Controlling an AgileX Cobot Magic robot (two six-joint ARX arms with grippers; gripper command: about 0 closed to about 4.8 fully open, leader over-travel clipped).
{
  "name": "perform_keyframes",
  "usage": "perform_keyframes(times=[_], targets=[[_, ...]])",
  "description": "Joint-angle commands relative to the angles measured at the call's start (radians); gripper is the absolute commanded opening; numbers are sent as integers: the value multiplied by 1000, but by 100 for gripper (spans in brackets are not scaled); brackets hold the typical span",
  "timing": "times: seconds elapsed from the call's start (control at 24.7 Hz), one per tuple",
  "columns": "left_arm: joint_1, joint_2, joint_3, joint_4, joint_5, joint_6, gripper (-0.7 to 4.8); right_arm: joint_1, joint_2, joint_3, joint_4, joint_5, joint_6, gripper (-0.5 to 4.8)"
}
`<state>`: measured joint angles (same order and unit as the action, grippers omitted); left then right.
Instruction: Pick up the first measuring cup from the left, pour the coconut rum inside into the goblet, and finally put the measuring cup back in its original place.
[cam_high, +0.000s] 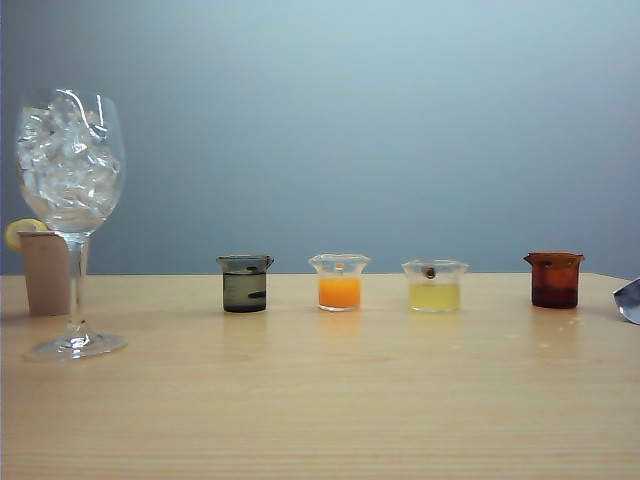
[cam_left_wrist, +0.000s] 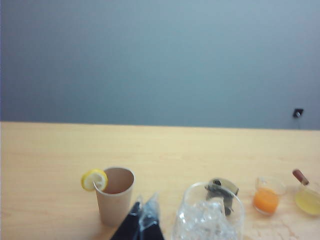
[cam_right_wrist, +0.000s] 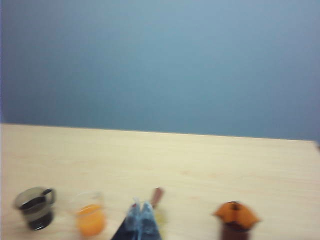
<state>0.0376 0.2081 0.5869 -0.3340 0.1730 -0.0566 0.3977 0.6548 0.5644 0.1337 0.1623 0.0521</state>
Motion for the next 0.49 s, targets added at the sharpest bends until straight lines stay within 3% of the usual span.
perform_keyframes(times=[0.04, 0.12, 0.28, 0.49], targets=[[0, 19, 63, -68, 35, 5, -5, 246, 206, 1, 144, 118, 1, -6], [0, 32, 92, -135, 53, 27, -5, 335, 345, 1, 293, 134, 9, -6], [0, 53, 111, -161, 61, 46, -5, 383, 601, 2, 525, 103, 105, -6], [-5, 97, 111, -161, 78, 55, -5, 384, 786, 88, 549, 37, 105, -6]])
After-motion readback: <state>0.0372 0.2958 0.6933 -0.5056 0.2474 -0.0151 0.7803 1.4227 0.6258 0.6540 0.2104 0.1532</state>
